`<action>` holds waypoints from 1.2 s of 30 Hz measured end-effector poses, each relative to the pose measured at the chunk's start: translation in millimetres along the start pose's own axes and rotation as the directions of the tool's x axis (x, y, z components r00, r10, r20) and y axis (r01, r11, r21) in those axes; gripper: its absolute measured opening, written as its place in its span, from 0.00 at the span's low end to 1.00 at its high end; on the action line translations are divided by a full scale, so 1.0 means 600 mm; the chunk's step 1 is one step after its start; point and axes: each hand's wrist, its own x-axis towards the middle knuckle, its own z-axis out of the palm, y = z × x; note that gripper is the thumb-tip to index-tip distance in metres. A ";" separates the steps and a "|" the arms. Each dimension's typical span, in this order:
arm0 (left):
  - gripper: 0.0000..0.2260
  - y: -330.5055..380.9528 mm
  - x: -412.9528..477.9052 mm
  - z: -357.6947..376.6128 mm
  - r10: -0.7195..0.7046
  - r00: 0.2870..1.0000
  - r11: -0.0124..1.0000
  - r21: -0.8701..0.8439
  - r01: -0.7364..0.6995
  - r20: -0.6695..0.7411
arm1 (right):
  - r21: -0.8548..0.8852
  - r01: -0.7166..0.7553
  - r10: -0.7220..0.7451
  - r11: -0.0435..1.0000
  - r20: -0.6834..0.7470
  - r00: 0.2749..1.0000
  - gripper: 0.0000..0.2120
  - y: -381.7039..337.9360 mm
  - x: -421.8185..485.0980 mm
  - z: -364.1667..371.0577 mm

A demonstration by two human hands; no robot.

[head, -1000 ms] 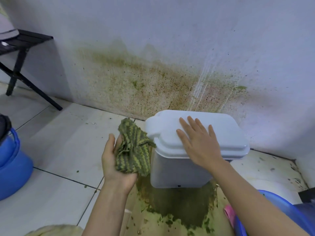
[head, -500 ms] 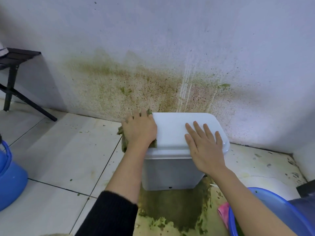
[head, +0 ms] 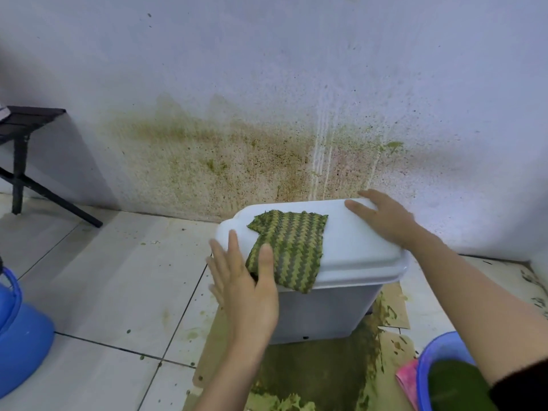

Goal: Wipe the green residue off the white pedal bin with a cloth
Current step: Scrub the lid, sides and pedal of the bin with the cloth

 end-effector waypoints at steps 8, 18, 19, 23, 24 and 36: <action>0.30 -0.021 0.084 0.032 0.014 0.999 0.983 -0.185 -0.007 0.035 | 0.543 -0.115 0.137 0.832 0.000 0.991 0.20 0.023 -0.025 0.012; 0.27 0.039 0.258 0.105 0.114 0.930 0.942 -0.336 0.011 0.349 | 0.738 -0.295 0.439 0.607 -0.003 0.898 0.22 0.055 -0.238 0.063; 0.27 0.040 0.254 0.110 0.079 0.942 0.933 -0.356 0.045 0.327 | 0.736 -0.300 0.441 0.607 0.002 0.897 0.20 0.047 -0.247 0.064; 0.35 0.020 0.156 0.109 -0.191 0.935 0.880 -0.369 0.298 0.299 | 0.605 -0.288 0.357 0.742 0.007 0.934 0.24 0.052 -0.218 0.025; 0.34 0.015 0.107 0.105 -0.206 0.922 0.862 -0.385 0.329 0.327 | 0.586 -0.269 0.310 0.764 0.033 0.950 0.25 0.054 -0.203 0.015; 0.19 0.000 0.098 0.081 -0.076 0.883 0.926 -0.296 0.235 0.463 | 0.936 -0.102 0.172 0.337 0.045 0.984 0.20 0.002 -0.186 0.104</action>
